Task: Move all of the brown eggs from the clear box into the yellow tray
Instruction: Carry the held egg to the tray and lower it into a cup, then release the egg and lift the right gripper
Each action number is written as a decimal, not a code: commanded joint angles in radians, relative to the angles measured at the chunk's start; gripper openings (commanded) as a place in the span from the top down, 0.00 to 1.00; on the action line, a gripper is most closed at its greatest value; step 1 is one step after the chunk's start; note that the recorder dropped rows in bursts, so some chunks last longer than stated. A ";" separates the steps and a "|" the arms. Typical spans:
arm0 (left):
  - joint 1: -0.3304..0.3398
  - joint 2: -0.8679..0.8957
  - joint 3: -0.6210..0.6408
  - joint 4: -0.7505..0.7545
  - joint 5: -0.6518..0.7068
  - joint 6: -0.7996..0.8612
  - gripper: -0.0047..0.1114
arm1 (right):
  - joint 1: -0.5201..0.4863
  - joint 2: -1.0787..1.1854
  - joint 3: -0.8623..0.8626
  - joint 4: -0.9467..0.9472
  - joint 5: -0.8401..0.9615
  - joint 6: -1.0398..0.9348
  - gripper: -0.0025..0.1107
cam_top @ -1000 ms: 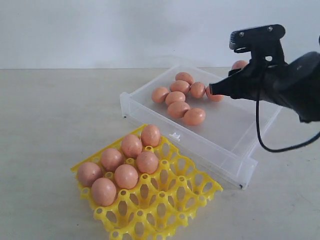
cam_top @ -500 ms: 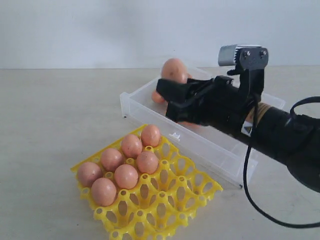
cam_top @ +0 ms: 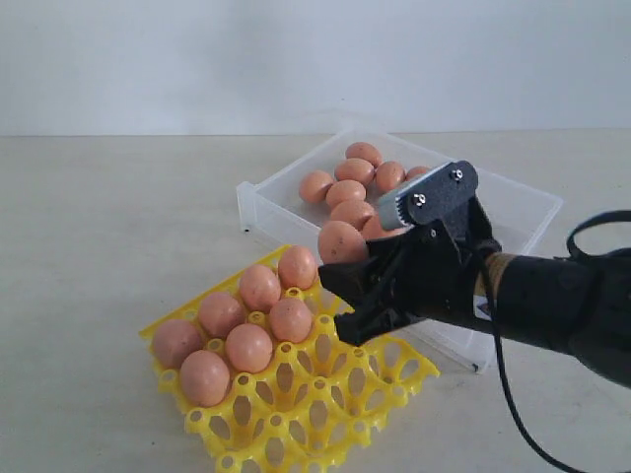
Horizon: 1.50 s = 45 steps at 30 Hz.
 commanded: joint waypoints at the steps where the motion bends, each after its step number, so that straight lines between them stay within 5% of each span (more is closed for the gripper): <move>1: 0.001 -0.003 0.003 0.001 0.000 -0.004 0.92 | 0.000 0.066 -0.106 -0.047 0.018 0.037 0.98; 30: 0.001 -0.003 0.003 0.001 0.000 -0.004 0.92 | 0.000 0.228 -0.126 -0.078 0.021 0.059 0.97; 37: 0.001 -0.003 0.003 0.001 0.000 -0.004 0.92 | 0.000 0.228 -0.126 -0.078 0.017 0.059 0.59; 45: 0.001 -0.003 0.003 0.001 0.000 -0.004 0.92 | 0.000 0.228 -0.126 -0.074 0.010 0.059 0.56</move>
